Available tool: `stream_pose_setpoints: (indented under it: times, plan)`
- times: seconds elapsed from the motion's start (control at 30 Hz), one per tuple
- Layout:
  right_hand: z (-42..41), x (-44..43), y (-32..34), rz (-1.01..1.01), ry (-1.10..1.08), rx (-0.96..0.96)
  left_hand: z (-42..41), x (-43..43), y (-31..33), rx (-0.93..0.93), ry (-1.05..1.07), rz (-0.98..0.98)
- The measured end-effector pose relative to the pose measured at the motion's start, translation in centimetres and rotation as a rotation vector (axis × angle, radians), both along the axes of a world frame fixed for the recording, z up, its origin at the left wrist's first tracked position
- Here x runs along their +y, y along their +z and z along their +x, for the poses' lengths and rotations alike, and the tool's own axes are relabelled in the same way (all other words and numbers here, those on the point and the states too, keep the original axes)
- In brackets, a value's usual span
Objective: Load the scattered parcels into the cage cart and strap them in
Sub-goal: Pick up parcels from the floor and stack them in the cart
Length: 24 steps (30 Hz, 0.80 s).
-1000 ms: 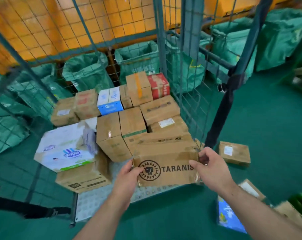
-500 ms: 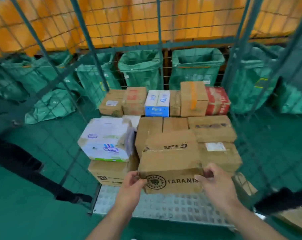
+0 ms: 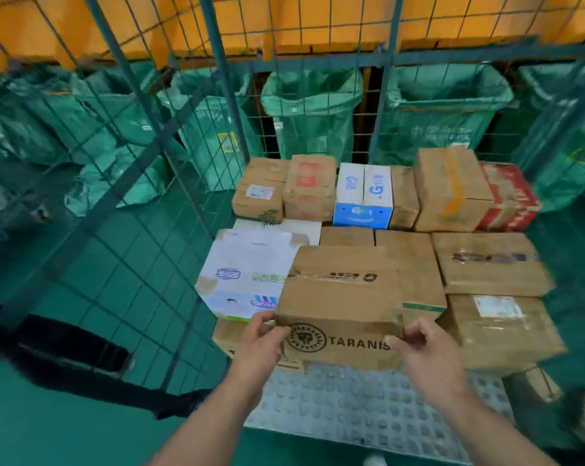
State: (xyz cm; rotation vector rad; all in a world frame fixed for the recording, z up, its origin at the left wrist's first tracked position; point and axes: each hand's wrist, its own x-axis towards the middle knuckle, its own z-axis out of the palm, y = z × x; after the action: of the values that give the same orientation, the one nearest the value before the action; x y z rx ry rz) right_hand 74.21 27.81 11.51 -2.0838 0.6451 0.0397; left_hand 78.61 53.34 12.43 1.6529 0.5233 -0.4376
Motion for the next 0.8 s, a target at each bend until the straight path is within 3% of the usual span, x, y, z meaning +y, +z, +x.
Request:
stream_pose_setpoints:
  times: [0.33, 0.57, 0.8]
  plan:
    - [13.4, 0.1, -2.1, 0.193, 0.079, -0.034, 11.3, -0.5, 0.5, -0.045, 0.078, 0.118]
    - [22.3, 2.2, -2.3, 0.325, 0.148, -0.049, 17.5, 0.7, 1.7, 0.001, 0.217, 0.028]
    - [29.5, 6.1, -3.1, 0.35, 0.199, -0.128, 24.8, 4.8, 0.9, -0.04, 0.285, 0.07]
